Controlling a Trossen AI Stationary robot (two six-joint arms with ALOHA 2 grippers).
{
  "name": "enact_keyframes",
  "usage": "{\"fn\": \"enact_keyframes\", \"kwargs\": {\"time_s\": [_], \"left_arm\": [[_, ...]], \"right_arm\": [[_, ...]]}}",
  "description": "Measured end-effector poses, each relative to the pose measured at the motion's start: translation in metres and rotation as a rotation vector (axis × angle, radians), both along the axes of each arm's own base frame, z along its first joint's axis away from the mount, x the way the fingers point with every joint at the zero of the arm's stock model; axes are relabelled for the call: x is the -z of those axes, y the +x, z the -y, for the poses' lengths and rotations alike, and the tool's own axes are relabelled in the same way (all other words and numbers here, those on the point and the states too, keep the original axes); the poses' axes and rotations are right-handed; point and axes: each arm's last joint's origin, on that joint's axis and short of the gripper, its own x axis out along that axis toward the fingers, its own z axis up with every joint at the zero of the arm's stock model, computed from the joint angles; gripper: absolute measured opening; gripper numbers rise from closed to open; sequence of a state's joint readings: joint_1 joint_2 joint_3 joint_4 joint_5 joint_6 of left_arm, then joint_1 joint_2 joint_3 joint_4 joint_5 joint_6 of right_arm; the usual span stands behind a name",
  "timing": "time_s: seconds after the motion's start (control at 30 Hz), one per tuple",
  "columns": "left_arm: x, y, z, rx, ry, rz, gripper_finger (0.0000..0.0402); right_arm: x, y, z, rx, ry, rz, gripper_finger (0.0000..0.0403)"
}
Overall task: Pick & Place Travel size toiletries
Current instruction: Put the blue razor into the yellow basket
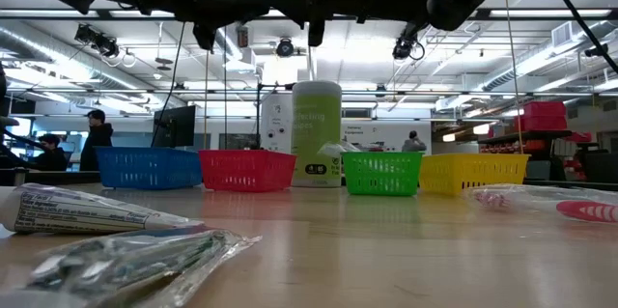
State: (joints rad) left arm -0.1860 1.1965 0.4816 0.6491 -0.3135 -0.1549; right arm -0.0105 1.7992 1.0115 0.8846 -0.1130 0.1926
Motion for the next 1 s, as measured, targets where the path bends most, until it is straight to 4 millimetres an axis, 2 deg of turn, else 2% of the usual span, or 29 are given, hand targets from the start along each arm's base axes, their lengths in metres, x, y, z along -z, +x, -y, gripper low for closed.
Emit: {"fn": "enact_keyframes", "kwargs": {"time_s": [0.73, 1.0], "left_arm": [[0.0027, 0.0011, -0.0008, 0.001, -0.017, -0.015, 0.005], [0.0037, 0.0013, -0.0007, 0.004, -0.016, -0.022, 0.005]], "right_arm": [[0.0027, 0.0002, 0.0004, 0.004, 0.001, -0.028, 0.0028], [0.0051, 0.0001, 0.0004, 0.006, 0.003, -0.058, 0.0028]]}}
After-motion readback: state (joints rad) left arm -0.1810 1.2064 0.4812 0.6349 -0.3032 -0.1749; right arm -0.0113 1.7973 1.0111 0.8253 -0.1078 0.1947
